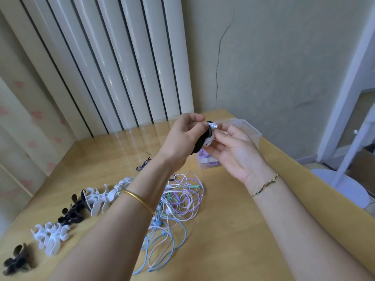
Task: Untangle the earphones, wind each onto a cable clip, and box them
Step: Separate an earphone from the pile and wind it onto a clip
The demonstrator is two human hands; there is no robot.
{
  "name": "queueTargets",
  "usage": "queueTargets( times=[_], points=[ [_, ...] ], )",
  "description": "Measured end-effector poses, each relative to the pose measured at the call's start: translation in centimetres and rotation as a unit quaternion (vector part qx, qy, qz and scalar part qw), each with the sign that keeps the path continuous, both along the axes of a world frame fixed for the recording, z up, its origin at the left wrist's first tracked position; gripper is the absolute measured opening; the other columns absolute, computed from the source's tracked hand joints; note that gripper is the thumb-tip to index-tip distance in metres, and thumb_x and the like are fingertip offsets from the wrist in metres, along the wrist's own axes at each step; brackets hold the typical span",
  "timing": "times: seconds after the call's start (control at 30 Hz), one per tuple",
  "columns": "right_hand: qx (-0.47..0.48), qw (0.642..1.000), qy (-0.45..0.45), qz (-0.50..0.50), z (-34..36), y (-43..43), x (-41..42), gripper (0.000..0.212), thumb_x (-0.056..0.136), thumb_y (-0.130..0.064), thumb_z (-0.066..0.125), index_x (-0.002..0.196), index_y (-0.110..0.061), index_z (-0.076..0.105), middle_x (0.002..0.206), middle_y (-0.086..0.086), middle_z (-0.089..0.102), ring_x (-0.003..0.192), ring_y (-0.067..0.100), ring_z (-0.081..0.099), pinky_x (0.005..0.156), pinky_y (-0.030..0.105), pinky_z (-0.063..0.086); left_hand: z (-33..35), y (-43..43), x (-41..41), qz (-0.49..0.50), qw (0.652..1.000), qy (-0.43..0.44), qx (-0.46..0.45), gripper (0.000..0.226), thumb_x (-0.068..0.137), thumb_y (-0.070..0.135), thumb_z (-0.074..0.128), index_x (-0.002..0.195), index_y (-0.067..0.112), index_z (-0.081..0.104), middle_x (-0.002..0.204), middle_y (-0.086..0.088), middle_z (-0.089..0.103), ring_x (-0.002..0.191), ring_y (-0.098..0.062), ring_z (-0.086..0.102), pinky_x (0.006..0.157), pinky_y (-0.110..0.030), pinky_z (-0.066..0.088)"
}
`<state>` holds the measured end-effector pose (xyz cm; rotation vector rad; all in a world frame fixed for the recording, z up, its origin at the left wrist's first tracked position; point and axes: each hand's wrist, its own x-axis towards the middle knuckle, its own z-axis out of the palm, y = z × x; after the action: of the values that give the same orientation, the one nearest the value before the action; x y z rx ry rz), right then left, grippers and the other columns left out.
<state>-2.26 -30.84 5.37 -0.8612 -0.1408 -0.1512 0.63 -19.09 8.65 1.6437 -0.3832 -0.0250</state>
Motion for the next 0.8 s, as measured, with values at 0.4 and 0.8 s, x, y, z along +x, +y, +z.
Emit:
queueTargets(
  times=[0.4, 0.8],
  points=[
    [-0.477, 0.813, -0.096, -0.319, -0.7, -1.4, 1.9, 0.009, 0.094, -0.013, 0.056, 0.097, -0.007, 0.06, 0.088, 0.006, 0.066, 0.084, 0.021, 0.063, 0.076, 0.037, 0.051, 0.0, -2.5, 1.7, 0.017, 0.999, 0.02, 0.024, 0.026, 0.097, 0.01, 0.048, 0.121, 0.006, 0.042, 0.07, -0.005, 0.051, 0.054, -0.015, 0.044, 0.046, -0.022, 0.035],
    [-0.292, 0.927, -0.074, -0.224, -1.2, -3.5, 3.5, 0.018, 0.098, -0.01, 0.047, 0.084, -0.014, 0.058, 0.082, 0.019, 0.058, 0.076, 0.027, 0.06, 0.062, 0.038, 0.058, -1.0, -3.5, 3.0, -0.009, 0.995, -0.059, 0.08, 0.017, 0.097, 0.017, 0.05, 0.107, 0.003, 0.052, 0.069, 0.001, 0.058, 0.05, -0.006, 0.052, 0.045, -0.022, 0.041]
  ],
)
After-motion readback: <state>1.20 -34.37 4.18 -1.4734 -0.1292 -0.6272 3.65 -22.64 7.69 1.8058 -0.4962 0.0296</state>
